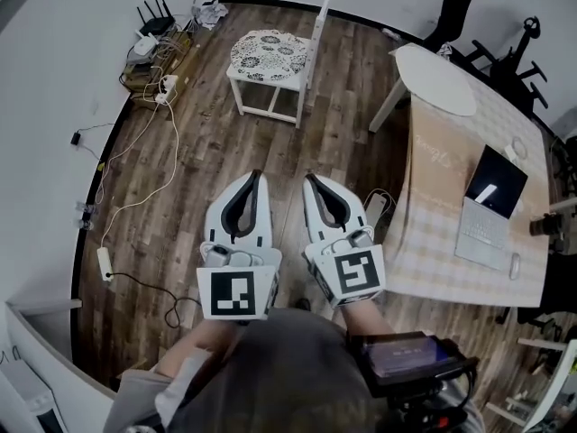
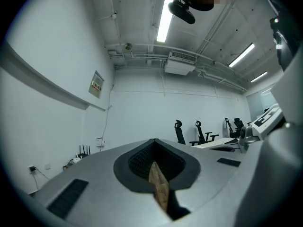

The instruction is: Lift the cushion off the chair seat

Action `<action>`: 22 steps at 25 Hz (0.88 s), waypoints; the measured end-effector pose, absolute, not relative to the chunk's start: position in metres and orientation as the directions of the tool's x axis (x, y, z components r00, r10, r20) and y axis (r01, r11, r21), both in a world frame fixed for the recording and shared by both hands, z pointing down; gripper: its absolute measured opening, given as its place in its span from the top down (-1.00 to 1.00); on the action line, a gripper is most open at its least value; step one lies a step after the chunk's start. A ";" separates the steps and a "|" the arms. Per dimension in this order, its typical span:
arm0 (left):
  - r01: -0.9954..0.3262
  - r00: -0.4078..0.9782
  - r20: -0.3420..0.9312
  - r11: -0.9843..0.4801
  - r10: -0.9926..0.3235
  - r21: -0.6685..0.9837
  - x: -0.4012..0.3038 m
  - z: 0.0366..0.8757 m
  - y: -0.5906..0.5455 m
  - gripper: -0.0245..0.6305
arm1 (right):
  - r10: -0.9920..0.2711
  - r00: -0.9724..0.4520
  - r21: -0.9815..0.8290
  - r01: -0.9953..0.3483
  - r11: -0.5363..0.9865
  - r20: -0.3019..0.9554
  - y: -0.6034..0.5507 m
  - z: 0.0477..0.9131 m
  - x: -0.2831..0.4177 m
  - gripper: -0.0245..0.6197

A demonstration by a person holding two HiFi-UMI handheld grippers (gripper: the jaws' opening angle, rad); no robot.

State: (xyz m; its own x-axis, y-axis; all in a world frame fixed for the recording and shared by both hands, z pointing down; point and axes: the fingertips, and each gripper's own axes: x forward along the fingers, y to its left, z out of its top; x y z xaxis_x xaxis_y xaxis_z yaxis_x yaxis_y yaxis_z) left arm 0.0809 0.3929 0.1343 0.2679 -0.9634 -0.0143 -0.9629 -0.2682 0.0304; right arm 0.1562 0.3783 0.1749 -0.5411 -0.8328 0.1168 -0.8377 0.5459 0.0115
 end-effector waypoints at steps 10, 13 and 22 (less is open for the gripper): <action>-0.953 0.298 -0.061 -0.301 -0.953 0.044 0.023 0.121 0.314 0.91 | -0.847 -0.526 0.040 -0.847 0.530 0.071 0.300 0.149 0.098 0.92; -0.954 0.292 -0.063 -0.296 -0.954 0.058 0.010 0.123 0.298 0.91 | -0.848 -0.524 0.056 -0.847 0.529 0.081 0.283 0.149 0.087 0.92; -0.962 0.264 -0.020 -0.265 -0.964 0.072 -0.014 0.143 0.259 0.91 | -0.810 -0.580 0.055 -0.809 0.585 0.087 0.245 0.173 0.059 0.92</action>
State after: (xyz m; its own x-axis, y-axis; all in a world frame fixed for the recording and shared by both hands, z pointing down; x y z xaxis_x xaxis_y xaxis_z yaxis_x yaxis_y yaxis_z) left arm -0.0143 0.2591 0.1435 0.2640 -0.9643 -0.0205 -0.9616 -0.2648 0.0721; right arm 0.0590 0.2446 0.1727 -0.5796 -0.8102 0.0875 -0.8093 0.5849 0.0551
